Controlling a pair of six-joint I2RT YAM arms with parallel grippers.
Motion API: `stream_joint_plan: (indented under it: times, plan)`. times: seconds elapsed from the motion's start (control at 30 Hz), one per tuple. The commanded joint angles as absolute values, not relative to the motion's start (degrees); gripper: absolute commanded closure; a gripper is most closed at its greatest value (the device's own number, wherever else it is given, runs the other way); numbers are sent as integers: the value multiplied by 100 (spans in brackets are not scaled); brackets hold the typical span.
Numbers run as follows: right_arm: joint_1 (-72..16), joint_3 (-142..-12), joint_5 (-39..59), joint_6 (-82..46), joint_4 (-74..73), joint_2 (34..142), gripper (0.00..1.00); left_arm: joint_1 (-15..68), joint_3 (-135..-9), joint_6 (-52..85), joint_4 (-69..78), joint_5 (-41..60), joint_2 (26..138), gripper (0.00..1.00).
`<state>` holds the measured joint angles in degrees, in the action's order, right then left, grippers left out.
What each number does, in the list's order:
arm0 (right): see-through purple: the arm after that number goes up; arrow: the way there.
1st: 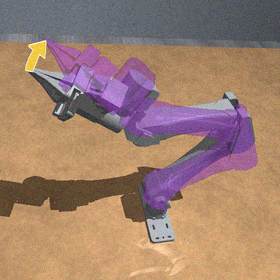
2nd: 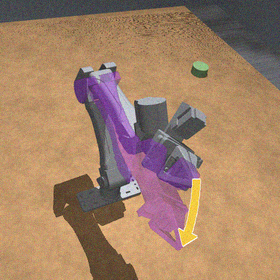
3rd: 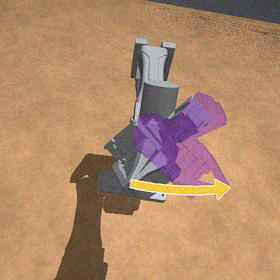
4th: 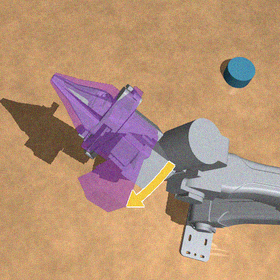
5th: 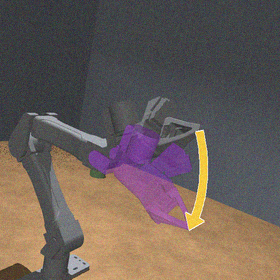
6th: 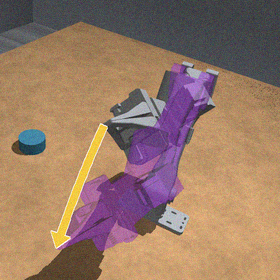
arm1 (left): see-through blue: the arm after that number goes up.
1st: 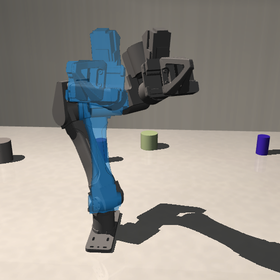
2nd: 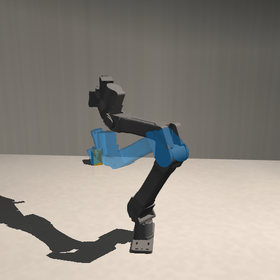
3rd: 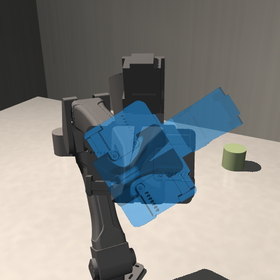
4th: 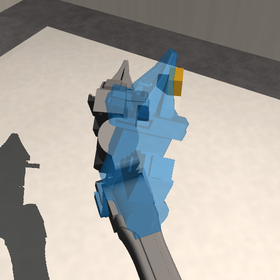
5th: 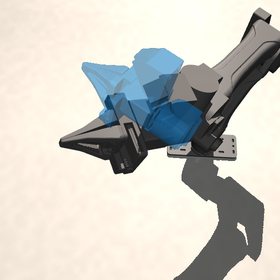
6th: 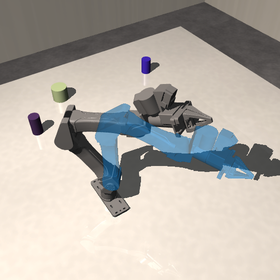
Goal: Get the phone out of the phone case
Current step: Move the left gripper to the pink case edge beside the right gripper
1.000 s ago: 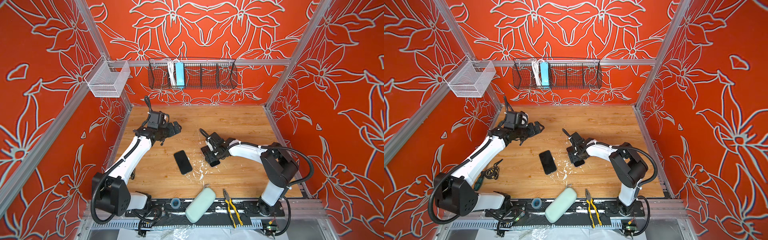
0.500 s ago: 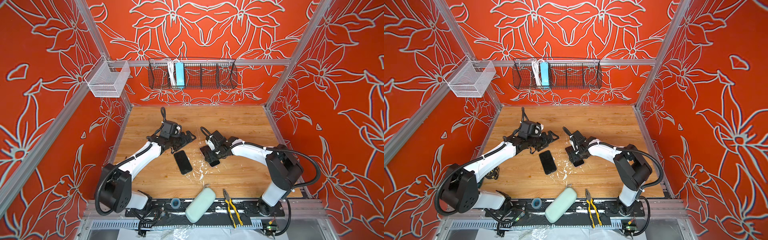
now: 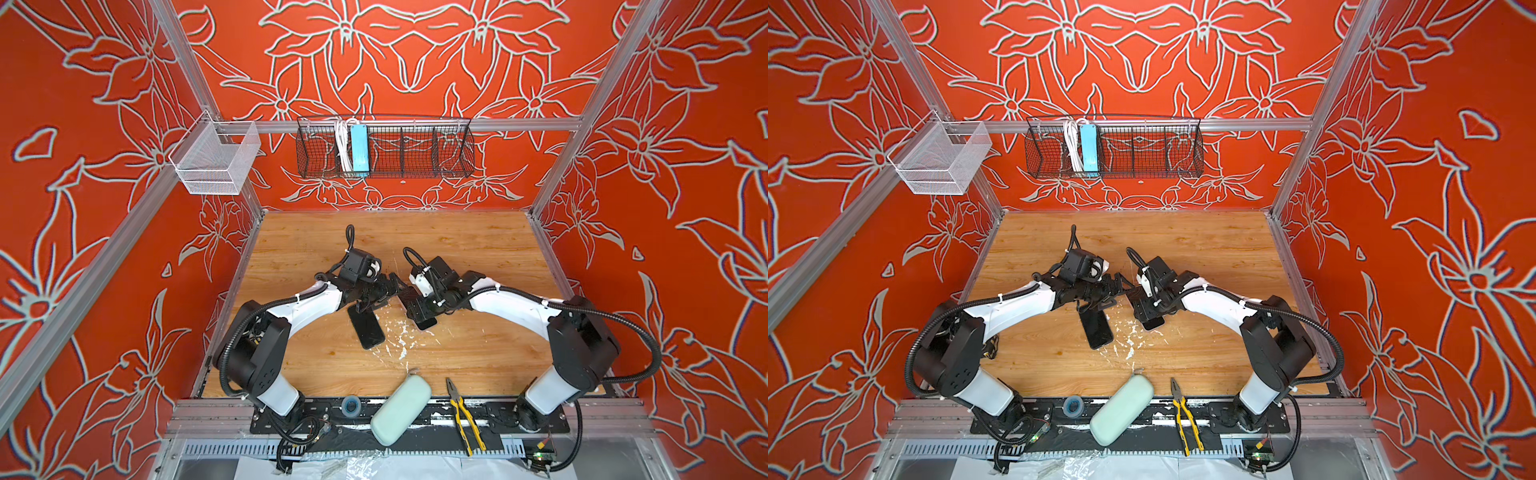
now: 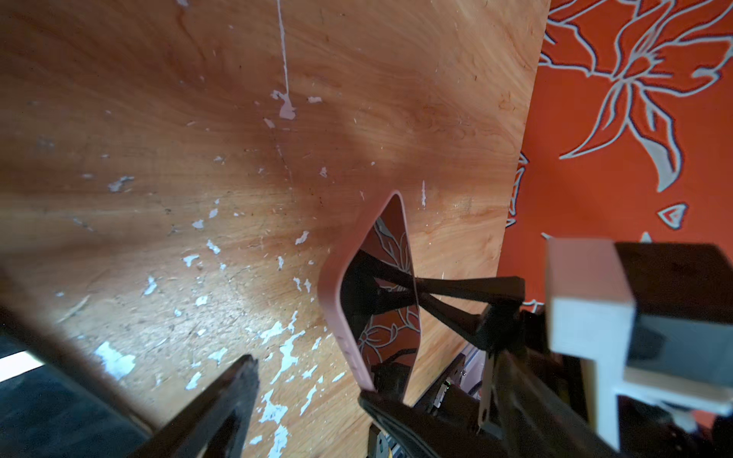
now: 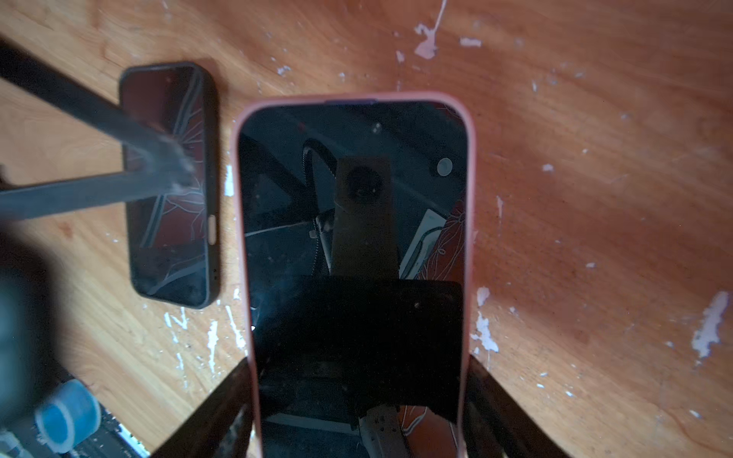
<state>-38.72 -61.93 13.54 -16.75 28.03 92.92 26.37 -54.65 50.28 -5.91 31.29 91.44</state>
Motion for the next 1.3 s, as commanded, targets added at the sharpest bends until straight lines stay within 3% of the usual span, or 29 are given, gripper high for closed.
stream_joint_plan:
  times: [0.0, 0.07, 0.2, 0.5, 0.7, 0.93, 1.27]
  plan:
    - [-3847, -6398, 1545, -1736, 2797, 9043, 43, 2672, -5400, 5264, -56, 3416, 9289, 19]
    - [-3849, -6398, 1573, -1748, 2795, 9018, 44, 2672, -5396, 5309, 48, 3421, 9342, 28]
    - [-3843, -6390, 1668, -1780, 2779, 8976, 44, 2672, -5414, 5309, 100, 3376, 9353, 36]
    - [-3840, -6390, 1856, -1854, 2725, 8836, 44, 2672, -5414, 5400, 251, 3431, 9482, 43]
    - [-3840, -6346, 1876, -1907, 2664, 8819, 44, 2681, -5357, 5484, 413, 3476, 9475, 66]
    - [-3840, -6385, 1955, -1951, 2610, 8819, 44, 2681, -5240, 5617, 643, 3540, 9502, 73]
    - [-3832, -6354, 2048, -2021, 2532, 8843, 44, 2689, -5097, 5783, 1035, 3647, 9480, 100]
